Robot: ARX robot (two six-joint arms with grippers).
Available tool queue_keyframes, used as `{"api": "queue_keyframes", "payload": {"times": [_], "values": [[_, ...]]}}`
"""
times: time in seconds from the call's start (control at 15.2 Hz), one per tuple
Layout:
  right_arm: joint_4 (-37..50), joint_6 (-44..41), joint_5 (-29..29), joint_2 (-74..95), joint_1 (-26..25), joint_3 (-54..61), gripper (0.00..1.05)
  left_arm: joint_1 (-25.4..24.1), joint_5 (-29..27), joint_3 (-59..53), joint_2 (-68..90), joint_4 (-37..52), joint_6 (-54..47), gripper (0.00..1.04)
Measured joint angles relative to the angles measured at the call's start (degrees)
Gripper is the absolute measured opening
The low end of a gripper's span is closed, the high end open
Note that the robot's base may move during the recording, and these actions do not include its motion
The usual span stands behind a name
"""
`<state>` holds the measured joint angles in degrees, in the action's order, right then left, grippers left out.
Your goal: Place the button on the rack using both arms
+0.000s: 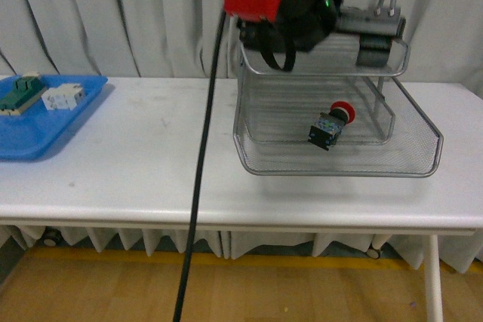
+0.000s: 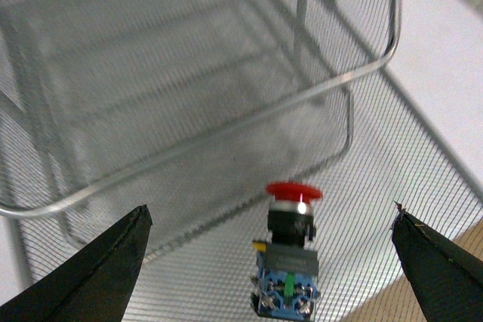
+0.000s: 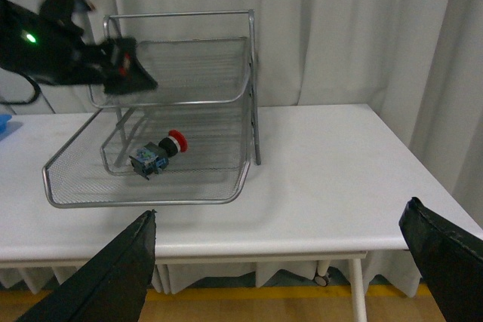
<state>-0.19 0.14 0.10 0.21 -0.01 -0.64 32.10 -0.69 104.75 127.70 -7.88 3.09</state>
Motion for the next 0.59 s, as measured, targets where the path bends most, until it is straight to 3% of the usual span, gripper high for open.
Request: {"api": "queue_keyframes", "payload": {"times": [0.26, 0.46, 0.59], "values": [[0.0, 0.0, 0.0, 0.0, 0.0, 0.0, 0.98, -5.0, -1.3, -20.9, -23.2, 18.4, 0.5, 0.98], [0.0, 0.0, 0.0, 0.0, 0.0, 0.0, 0.98, -8.3, -19.5, -42.2, -36.9, 37.5, -1.8, 0.73], [0.0, 0.0, 0.0, 0.0, 0.0, 0.0, 0.98, -12.7, -19.6, -55.5, -46.0, 45.2, -2.1, 0.53]]}}
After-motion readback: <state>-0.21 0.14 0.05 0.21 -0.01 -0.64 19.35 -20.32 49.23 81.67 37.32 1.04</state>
